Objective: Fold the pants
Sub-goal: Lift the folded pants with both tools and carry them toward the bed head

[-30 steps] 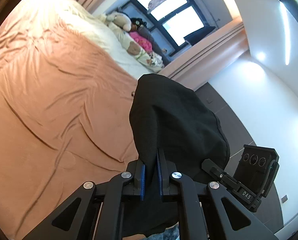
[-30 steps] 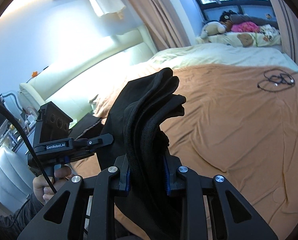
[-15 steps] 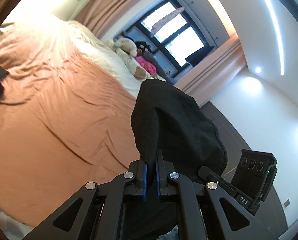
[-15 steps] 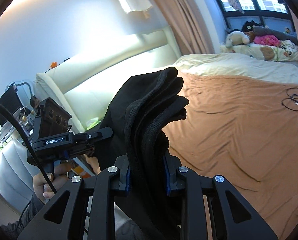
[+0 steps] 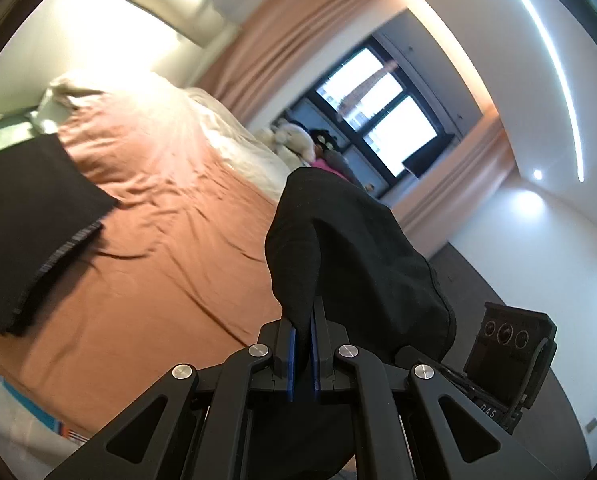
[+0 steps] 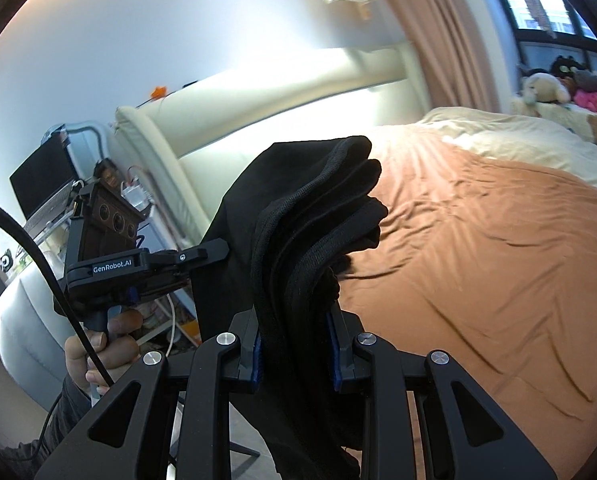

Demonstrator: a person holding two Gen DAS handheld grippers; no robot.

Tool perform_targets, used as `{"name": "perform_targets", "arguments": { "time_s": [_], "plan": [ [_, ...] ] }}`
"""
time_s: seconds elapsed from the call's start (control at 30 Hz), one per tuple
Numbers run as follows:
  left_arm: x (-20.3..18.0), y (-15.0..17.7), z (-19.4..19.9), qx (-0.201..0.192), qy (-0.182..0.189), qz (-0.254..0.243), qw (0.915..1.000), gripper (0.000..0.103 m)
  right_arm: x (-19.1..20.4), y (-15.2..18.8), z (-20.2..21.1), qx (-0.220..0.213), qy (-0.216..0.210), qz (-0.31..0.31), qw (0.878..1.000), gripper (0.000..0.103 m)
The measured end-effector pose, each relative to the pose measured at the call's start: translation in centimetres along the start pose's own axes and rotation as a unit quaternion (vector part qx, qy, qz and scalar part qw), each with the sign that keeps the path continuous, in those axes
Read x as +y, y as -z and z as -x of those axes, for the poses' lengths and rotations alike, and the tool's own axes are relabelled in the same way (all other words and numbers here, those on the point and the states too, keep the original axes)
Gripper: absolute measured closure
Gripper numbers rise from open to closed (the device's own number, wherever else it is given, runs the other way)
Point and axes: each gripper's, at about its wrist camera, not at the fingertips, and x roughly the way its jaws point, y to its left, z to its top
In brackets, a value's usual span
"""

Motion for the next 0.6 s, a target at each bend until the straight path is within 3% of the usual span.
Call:
{"name": "perform_targets", "arguments": {
  "time_s": [0.33, 0.6],
  "plan": [
    [6.2, -2.6, 5.1, -0.051, -0.054, 0.024, 0.9969, 0.098, -0.1, -0.8, -7.0, 0.022, -0.06, 0.038, 0.997, 0.082],
    [9.9, -4.9, 8.2, -0.069, -0.107, 0.027, 0.9915, 0.098, -0.5, -1.6, -12.7, 0.032, -0.091, 0.043, 0.994, 0.082]
  ]
}}
